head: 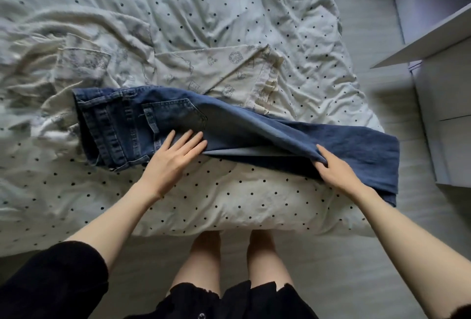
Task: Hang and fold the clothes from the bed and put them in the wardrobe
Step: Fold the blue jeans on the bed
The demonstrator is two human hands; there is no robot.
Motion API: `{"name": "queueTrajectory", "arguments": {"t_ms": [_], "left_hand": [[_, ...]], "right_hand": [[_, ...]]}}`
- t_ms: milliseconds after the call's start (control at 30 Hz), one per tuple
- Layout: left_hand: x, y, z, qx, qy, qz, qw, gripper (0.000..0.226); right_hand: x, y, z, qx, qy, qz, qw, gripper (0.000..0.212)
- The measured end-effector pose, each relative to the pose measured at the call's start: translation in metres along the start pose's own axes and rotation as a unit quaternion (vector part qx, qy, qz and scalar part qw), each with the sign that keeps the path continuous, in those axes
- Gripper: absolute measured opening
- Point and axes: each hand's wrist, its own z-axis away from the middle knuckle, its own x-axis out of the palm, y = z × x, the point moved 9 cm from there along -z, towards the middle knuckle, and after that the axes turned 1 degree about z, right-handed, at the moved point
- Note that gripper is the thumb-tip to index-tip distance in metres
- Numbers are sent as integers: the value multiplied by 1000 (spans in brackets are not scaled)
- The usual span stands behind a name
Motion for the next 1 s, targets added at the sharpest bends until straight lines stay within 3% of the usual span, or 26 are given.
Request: {"name": "queueTrajectory", "arguments": {"t_ms": [67, 133, 400, 467, 600, 733, 833, 1000], "left_hand": [[7, -23, 10, -62, -45, 16, 997, 67], [15, -37, 18, -110, -77, 21, 991, 59], [35, -22, -4, -175, -88, 36, 980, 69], [43, -16, -6, -153, -102, 44, 982, 73], [60, -8, -3, -115, -137, 36, 983, 76], [61, -15, -6, -119, -128, 35, 984, 68], [55, -20, -4, -84, -122, 26, 989, 71], [26, -51, 16, -84, -30, -9, 996, 51]], "right_hand": [[-1, -5, 4, -5, 13, 38, 999, 61], [-2, -13, 6, -11, 51, 98, 994, 66], [21, -128, 14, -161, 181, 174, 954, 70], [22, -158, 27, -219, 236, 168, 932, 64], [33, -193, 64, -349, 332, 195, 854, 29], [48, -190, 56, -329, 263, 204, 884, 37], [50, -191, 35, -283, 220, 226, 906, 28], [56, -198, 18, -227, 193, 244, 923, 27]]}}
